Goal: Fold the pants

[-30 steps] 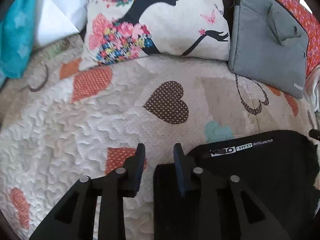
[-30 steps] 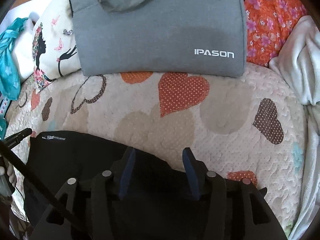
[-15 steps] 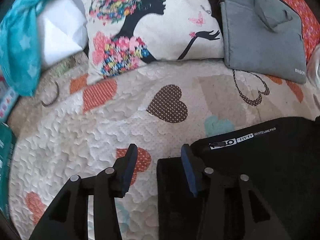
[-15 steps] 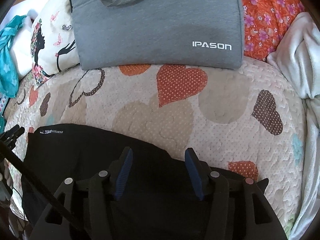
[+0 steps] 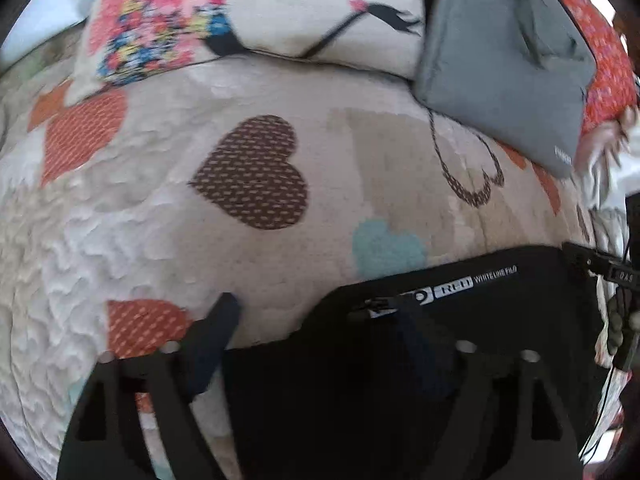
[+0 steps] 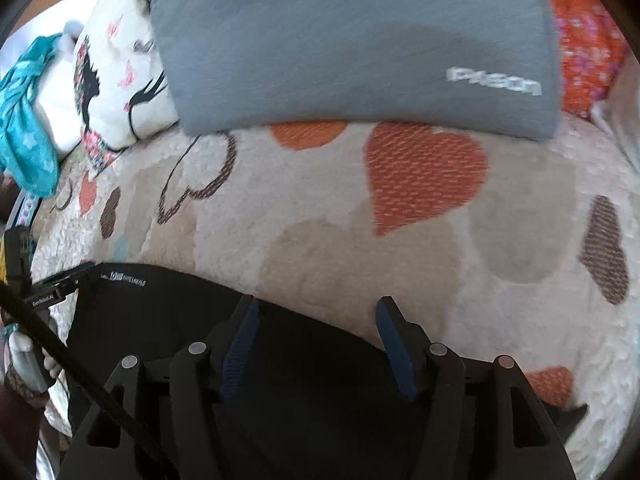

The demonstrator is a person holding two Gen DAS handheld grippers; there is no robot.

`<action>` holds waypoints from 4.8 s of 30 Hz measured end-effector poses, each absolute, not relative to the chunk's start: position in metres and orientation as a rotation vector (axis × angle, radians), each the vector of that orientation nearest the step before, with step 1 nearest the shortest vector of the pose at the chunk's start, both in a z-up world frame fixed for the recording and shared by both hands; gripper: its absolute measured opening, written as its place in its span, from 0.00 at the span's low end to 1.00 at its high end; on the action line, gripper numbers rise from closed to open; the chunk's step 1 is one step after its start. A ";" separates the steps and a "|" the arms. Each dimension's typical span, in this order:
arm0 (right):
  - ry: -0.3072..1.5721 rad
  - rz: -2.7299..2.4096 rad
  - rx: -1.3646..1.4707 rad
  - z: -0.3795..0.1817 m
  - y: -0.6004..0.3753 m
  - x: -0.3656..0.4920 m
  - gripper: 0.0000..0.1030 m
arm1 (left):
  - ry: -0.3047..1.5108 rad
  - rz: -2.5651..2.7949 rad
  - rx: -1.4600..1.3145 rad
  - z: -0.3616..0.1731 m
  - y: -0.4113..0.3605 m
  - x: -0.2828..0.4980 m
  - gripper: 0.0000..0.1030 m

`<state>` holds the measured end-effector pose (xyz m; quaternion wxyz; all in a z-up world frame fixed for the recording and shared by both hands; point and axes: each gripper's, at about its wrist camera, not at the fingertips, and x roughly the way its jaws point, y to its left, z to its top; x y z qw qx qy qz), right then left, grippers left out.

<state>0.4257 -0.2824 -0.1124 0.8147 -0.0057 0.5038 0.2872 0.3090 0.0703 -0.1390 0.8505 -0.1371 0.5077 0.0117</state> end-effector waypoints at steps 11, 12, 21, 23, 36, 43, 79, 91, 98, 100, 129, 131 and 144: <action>1.070 0.668 -0.144 -0.109 -0.261 0.398 0.08 | 1.034 0.029 -0.127 -0.122 0.031 0.304 0.04; 1.059 0.660 -0.151 -0.107 -0.261 0.396 0.08 | 1.027 0.033 -0.127 -0.120 0.030 0.302 0.04; 0.929 0.607 -0.182 -0.063 -0.270 0.351 0.08 | 0.894 0.033 -0.131 -0.060 0.032 0.257 0.04; 0.907 0.609 -0.176 -0.051 -0.279 0.331 0.08 | 0.854 0.029 -0.110 -0.045 0.028 0.236 0.04; 0.992 0.651 -0.161 -0.078 -0.329 0.162 0.08 | 0.781 -0.028 0.004 -0.021 -0.018 0.063 0.04; 1.088 0.632 -0.201 -0.112 -0.346 0.120 0.20 | 0.925 0.053 -0.026 -0.069 -0.012 -0.001 0.05; 1.034 0.247 -0.280 -0.105 -0.317 0.227 0.67 | 0.926 -0.245 -0.283 -0.128 -0.128 0.092 0.42; 1.008 0.154 0.080 -0.085 -0.440 0.189 0.08 | 0.924 -0.264 -0.338 -0.129 -0.119 0.092 0.44; 1.088 0.025 0.440 -0.142 -0.551 0.142 0.27 | 0.925 -0.261 -0.324 -0.129 -0.119 0.090 0.44; 1.070 -0.026 0.469 -0.146 -0.567 0.129 0.28 | 0.925 -0.259 -0.321 -0.129 -0.119 0.090 0.45; 0.914 -0.114 0.527 -0.138 -0.587 0.101 0.07 | 0.917 -0.256 -0.278 -0.131 -0.125 0.088 0.50; 0.880 -0.119 0.552 -0.128 -0.589 0.098 0.10 | 0.916 -0.260 -0.275 -0.131 -0.127 0.089 0.53; 0.987 0.279 0.663 -0.151 -0.514 0.158 0.35 | 0.913 -0.261 -0.253 -0.130 -0.132 0.087 0.56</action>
